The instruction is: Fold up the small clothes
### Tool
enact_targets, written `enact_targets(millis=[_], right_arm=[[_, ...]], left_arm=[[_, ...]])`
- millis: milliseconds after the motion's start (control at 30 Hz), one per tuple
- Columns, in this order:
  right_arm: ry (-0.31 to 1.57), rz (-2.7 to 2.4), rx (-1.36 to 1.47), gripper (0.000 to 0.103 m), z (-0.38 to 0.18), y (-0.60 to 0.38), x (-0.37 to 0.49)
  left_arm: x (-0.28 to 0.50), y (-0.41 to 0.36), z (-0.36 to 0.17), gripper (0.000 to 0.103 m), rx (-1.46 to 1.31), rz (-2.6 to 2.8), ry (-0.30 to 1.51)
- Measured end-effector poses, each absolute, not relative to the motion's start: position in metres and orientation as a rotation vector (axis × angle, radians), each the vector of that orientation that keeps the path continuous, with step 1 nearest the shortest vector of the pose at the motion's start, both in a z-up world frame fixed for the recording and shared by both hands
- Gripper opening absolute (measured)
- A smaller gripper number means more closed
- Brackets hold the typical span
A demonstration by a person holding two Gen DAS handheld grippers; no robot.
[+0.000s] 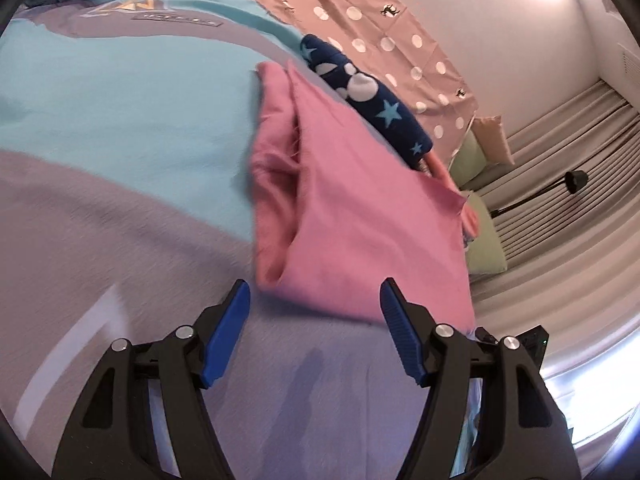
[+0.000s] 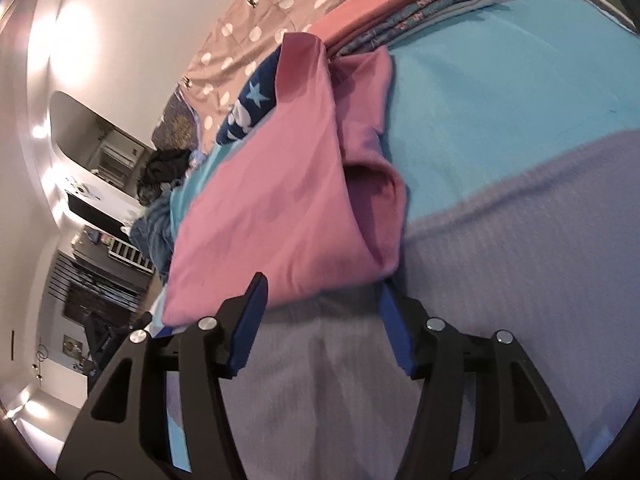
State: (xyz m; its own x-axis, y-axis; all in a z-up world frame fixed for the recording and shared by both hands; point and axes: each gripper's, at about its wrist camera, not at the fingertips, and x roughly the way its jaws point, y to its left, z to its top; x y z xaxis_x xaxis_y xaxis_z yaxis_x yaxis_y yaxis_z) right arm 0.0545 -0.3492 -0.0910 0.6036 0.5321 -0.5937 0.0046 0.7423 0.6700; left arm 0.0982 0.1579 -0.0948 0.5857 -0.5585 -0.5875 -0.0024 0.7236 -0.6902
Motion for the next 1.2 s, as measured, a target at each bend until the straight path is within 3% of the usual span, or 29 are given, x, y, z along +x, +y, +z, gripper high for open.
enact_targets(millis=[33, 67, 300, 333, 367, 400, 433, 467, 500, 667, 700, 733, 767, 800, 833, 933, 1200], right_arm=[[0.882, 0.318, 0.696, 0.024, -0.093, -0.351, 0.058], [0.894, 0.288, 0.715, 0.002, -0.095, -0.356, 0.060], [0.888, 0.290, 0.776, 0.008, -0.089, -0.378, 0.043], [0.907, 0.288, 0.762, 0.014, -0.090, -0.373, 0.043], [0.911, 0.295, 0.763, 0.035, -0.090, -0.369, 0.041], [0.909, 0.319, 0.780, 0.048, -0.091, -0.366, 0.040], [0.894, 0.339, 0.798, 0.056, -0.090, -0.363, 0.039], [0.886, 0.343, 0.795, 0.057, -0.090, -0.362, 0.038], [0.888, 0.340, 0.767, 0.059, -0.087, -0.356, 0.040], [0.872, 0.295, 0.702, 0.055, -0.090, -0.344, 0.060], [0.858, 0.274, 0.699, 0.050, -0.091, -0.343, 0.066], [0.855, 0.256, 0.698, 0.034, -0.092, -0.343, 0.070], [0.856, 0.229, 0.695, 0.019, -0.094, -0.344, 0.073], [0.871, 0.208, 0.699, 0.005, -0.098, -0.346, 0.077], [0.870, 0.217, 0.736, 0.005, -0.101, -0.350, 0.076], [0.816, 0.242, 0.733, 0.004, -0.086, -0.356, 0.063], [0.792, 0.335, 0.674, 0.004, -0.039, -0.357, 0.002]], left_arm=[[0.104, 0.155, -0.097, 0.019, -0.700, -0.356, 0.901], [0.112, 0.154, -0.104, 0.003, -0.718, -0.354, 0.932], [0.105, 0.171, -0.101, 0.003, -0.809, -0.351, 0.894], [0.104, 0.169, -0.099, 0.003, -0.788, -0.343, 0.901], [0.102, 0.167, -0.098, 0.003, -0.771, -0.338, 0.905], [0.100, 0.163, -0.097, 0.005, -0.761, -0.330, 0.911], [0.099, 0.163, -0.097, 0.015, -0.763, -0.314, 0.918], [0.097, 0.164, -0.098, 0.024, -0.773, -0.304, 0.922], [0.095, 0.165, -0.100, 0.042, -0.789, -0.298, 0.928], [0.097, 0.159, -0.102, 0.051, -0.807, -0.322, 0.923], [0.102, 0.157, -0.103, 0.051, -0.814, -0.321, 0.923], [0.109, 0.155, -0.104, 0.050, -0.819, -0.324, 0.911], [0.111, 0.154, -0.104, 0.045, -0.814, -0.329, 0.901], [0.118, 0.151, -0.107, 0.013, -0.802, -0.318, 0.901], [0.123, 0.151, -0.113, 0.003, -0.812, -0.308, 0.929], [0.120, 0.160, -0.111, 0.003, -0.907, -0.316, 0.901], [0.055, 0.166, -0.045, 0.002, -0.794, -0.384, 0.852]])
